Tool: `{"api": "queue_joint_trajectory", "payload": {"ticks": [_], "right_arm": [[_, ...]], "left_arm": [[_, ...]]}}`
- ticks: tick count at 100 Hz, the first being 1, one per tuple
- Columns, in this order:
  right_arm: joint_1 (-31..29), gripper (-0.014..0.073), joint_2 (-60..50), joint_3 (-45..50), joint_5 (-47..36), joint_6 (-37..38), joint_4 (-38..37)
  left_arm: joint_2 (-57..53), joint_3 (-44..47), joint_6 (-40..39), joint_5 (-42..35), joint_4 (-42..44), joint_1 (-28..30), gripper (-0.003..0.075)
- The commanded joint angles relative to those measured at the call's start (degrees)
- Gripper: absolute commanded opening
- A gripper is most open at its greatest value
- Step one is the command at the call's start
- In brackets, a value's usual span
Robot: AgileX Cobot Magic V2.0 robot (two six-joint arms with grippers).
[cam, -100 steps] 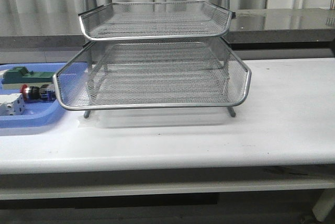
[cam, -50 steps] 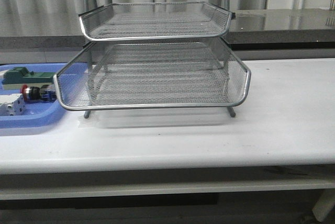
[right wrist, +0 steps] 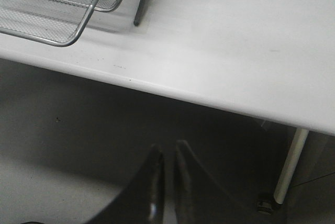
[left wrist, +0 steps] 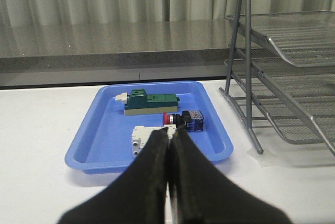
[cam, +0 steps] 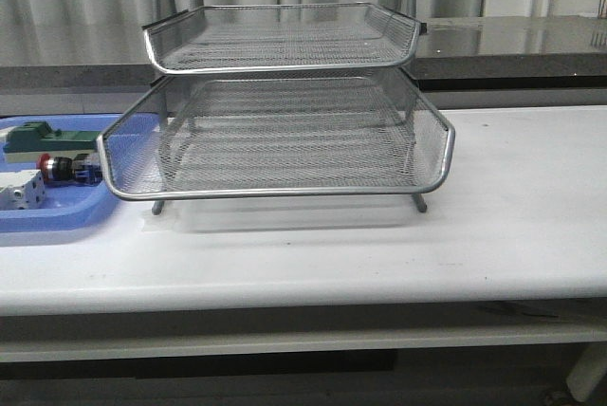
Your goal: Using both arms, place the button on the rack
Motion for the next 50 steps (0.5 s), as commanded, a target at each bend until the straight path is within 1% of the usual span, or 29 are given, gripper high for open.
{"api": "queue_joint_trajectory", "payload": {"ticks": [1, 18, 37, 50], "right_arm": [[-0.06, -0.006, 0.21, -1.37, -3.39, 0.08, -0.35], [-0.06, -0.006, 0.21, -1.37, -3.39, 0.08, -0.35], [-0.06, -0.006, 0.21, -1.37, -3.39, 0.08, -0.22], [-0.06, -0.006, 0.21, -1.37, -3.39, 0.08, 0.03]], "left_arm": [[-1.96, 2.67, -0.59, -4.52, -0.47, 0.03, -0.002], [-1.96, 2.55, -0.59, -6.08, -0.82, 0.03, -0.002], [-1.4, -0.89, -0.59, -6.08, -8.73, 0.03, -0.002], [1.48, -6.07, -0.59, -3.0, -11.44, 0.03, -0.002]]}}
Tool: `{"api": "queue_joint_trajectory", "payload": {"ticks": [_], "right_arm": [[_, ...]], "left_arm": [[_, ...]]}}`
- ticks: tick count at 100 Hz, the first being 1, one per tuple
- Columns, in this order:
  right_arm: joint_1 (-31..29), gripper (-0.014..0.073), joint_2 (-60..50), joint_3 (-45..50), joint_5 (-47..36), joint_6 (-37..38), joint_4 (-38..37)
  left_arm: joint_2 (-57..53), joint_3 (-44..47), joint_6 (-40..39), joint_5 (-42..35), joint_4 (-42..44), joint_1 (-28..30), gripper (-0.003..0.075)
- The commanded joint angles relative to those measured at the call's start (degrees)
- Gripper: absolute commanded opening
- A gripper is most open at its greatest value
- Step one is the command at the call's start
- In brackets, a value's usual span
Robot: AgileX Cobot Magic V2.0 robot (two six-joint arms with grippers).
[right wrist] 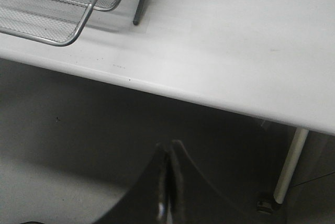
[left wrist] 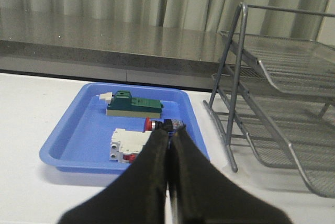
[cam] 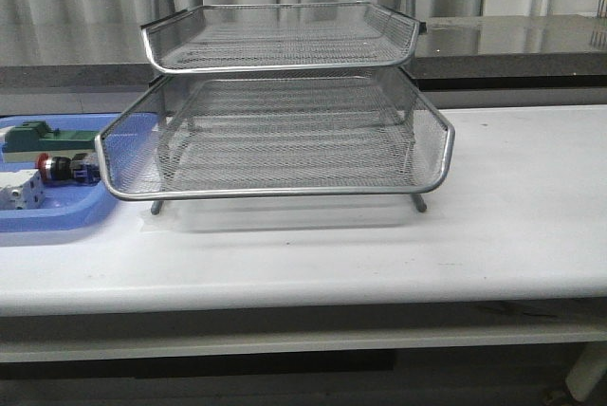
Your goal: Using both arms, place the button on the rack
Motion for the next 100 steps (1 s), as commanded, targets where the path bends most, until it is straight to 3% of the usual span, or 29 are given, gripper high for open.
{"api": "queue_joint_trajectory", "payload": {"ticks": [1, 29, 57, 83, 100], "right_arm": [[-0.06, -0.006, 0.21, -1.37, -3.39, 0.08, 0.03], [-0.06, -0.006, 0.21, -1.37, -3.39, 0.08, 0.03], [-0.06, -0.006, 0.21, -1.37, -3.39, 0.08, 0.03], [-0.06, -0.006, 0.21, -1.37, -3.39, 0.08, 0.03], [-0.06, -0.006, 0.21, -1.37, -3.39, 0.08, 0.03]], "left_arm": [[1.69, -4.91, -0.59, -3.08, -2.17, 0.03, -0.002], [18.72, -24.39, -0.01, 13.21, -1.16, 0.03, -0.002], [41.93, -46.43, 2.52, 31.33, 7.48, 0.03, -0.002], [59.42, -59.94, 10.07, 36.6, 7.21, 0.03, -0.002], [67.04, -64.08, 21.13, 36.6, 5.14, 0.03, -0.002]]}}
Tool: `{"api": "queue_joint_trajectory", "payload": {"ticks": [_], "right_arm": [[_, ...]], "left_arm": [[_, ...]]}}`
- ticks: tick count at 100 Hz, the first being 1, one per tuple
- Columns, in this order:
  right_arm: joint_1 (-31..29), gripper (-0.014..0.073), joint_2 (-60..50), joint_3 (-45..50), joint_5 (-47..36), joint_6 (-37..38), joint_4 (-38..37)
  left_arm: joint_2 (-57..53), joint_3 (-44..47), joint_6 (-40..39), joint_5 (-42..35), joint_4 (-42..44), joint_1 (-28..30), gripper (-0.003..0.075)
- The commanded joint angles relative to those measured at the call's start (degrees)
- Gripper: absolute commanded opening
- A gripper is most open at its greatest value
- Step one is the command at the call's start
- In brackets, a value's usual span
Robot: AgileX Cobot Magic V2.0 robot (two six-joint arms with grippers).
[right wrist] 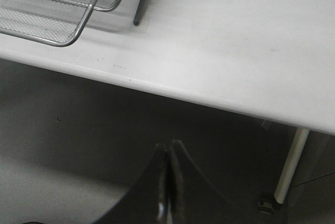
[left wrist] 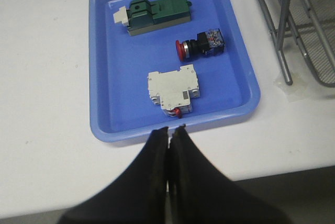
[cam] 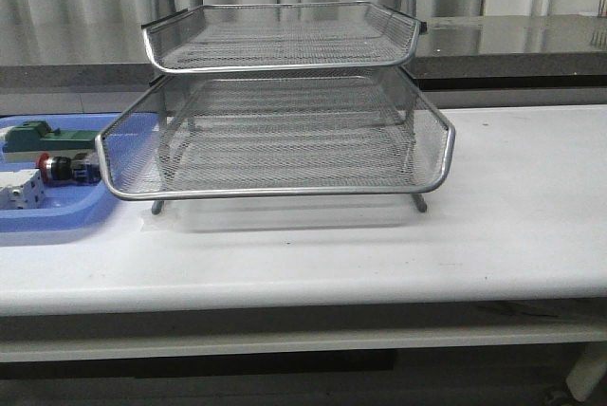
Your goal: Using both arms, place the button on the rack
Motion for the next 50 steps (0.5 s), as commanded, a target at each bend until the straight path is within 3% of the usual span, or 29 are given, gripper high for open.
{"api": "queue_joint_trajectory", "payload": {"ticks": [1, 15, 24, 34, 44, 50], "right_arm": [[-0.06, -0.006, 0.21, -1.37, -3.39, -0.05, 0.03], [-0.06, -0.006, 0.21, -1.37, -3.39, -0.05, 0.03], [-0.06, -0.006, 0.21, -1.37, -3.39, -0.05, 0.03], [-0.06, -0.006, 0.21, -1.37, -3.39, -0.05, 0.03], [-0.06, -0.006, 0.21, -1.37, -3.39, -0.05, 0.03], [-0.06, -0.006, 0.21, -1.37, -3.39, -0.05, 0.03]], "left_arm": [[2.36, -3.59, 5.9, -2.81, -1.33, 0.03, -0.002], [6.25, -5.49, 7.93, -2.72, -2.26, 0.03, -0.0016], [7.84, -5.62, 8.16, -2.08, -2.41, 0.03, 0.0041], [8.84, -5.62, 8.63, -0.25, -2.41, 0.03, 0.021], [9.09, -5.62, 9.55, 0.37, -2.41, 0.03, 0.0459], [9.09, -5.62, 9.55, 0.37, -2.52, 0.03, 0.0541]]}}
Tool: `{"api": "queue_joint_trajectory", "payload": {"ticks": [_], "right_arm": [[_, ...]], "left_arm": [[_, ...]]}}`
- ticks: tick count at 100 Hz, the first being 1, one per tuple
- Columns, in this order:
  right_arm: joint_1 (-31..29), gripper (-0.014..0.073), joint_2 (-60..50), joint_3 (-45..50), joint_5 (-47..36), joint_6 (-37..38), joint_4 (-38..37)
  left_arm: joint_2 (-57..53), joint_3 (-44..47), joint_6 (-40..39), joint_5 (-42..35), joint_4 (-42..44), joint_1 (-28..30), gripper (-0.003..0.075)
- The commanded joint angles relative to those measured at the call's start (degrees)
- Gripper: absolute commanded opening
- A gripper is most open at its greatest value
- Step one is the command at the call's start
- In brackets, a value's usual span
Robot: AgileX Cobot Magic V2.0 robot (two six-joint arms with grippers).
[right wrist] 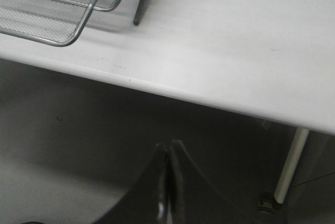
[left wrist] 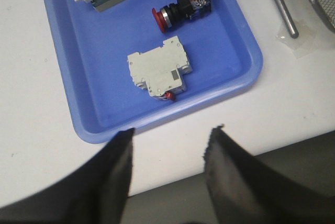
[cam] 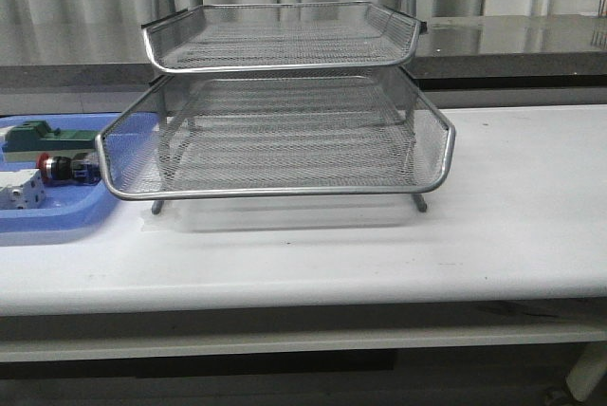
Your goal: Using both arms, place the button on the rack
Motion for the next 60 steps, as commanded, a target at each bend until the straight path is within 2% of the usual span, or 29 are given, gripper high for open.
{"api": "queue_joint_trajectory", "payload": {"ticks": [1, 7, 25, 38, 45, 60], "right_arm": [[-0.06, -0.006, 0.21, -1.37, -3.39, 0.05, 0.03], [-0.06, -0.006, 0.21, -1.37, -3.39, 0.05, 0.03], [-0.06, -0.006, 0.21, -1.32, -3.39, 0.05, 0.03], [-0.06, -0.006, 0.21, -1.32, -3.39, 0.05, 0.03], [-0.06, -0.006, 0.21, -1.32, -3.39, 0.05, 0.03], [-0.06, -0.006, 0.21, -1.32, -3.39, 0.05, 0.03]], "left_arm": [[-1.39, -1.91, 0.26, -2.35, -0.52, 0.03, 0.0552], [-1.39, -1.91, 0.26, -2.35, -0.63, 0.03, 0.0559], [-1.39, -1.91, 0.26, -3.52, -3.82, 0.03, 0.0508], [-1.39, -1.91, 0.34, -8.75, -5.49, 0.03, 0.0494], [-1.03, -2.57, 2.44, -10.5, -5.49, 0.03, 0.0494], [4.12, -7.9, 6.68, -8.87, -5.49, 0.03, 0.0494]]}}
